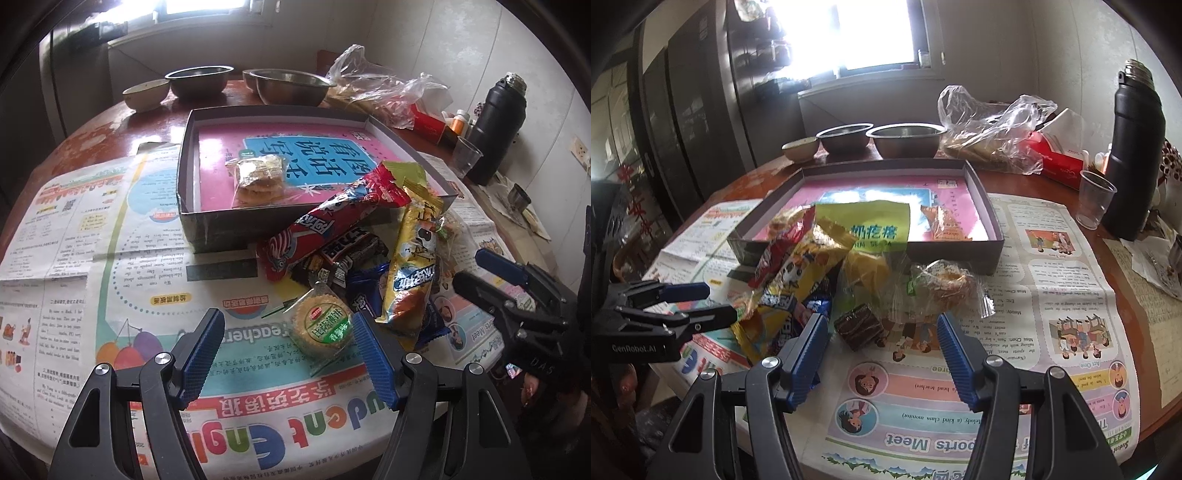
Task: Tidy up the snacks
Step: 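Move both open grippers back over the snack pile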
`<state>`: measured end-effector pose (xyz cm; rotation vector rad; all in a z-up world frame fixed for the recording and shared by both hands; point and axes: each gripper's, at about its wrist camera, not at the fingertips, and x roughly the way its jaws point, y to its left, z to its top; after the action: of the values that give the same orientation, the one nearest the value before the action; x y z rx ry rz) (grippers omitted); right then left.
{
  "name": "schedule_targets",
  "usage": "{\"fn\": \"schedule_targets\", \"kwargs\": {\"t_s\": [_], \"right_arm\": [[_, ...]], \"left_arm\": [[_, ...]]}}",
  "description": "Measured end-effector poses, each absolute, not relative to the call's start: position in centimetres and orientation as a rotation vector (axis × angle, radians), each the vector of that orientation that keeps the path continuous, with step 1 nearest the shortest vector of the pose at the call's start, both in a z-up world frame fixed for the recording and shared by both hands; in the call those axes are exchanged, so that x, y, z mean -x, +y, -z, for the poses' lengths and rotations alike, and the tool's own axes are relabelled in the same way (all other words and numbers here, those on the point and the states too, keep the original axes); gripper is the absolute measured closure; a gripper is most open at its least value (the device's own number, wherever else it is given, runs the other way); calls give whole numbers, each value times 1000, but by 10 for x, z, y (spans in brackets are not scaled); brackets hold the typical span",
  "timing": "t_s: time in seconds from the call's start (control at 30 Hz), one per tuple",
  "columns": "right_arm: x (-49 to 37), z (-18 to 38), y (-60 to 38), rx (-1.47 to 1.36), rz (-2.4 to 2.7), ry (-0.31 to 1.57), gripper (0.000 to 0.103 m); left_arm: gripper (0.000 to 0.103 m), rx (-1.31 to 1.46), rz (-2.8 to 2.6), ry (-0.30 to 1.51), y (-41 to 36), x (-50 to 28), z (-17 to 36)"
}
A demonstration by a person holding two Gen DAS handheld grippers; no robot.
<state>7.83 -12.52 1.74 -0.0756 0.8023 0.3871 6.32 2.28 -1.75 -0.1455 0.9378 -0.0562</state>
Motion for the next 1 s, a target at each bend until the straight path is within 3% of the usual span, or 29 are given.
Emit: {"fn": "schedule_targets", "kwargs": {"t_s": [0.43,0.6,0.77,1.0], "right_arm": [[-90,6,-108,173,-420,822,43],[-94,8,-102,199,-449,806,50],[-95,10,-93,213,-491,796,65],[-91,11,-96,185,-506,799,65]], "left_arm": [[29,156,61,973,18,-73,31],[29,171,65,977,27,-73,31],[29,185,56,982,34,-72,31],[29,181,50,981,31,-72,32]]}}
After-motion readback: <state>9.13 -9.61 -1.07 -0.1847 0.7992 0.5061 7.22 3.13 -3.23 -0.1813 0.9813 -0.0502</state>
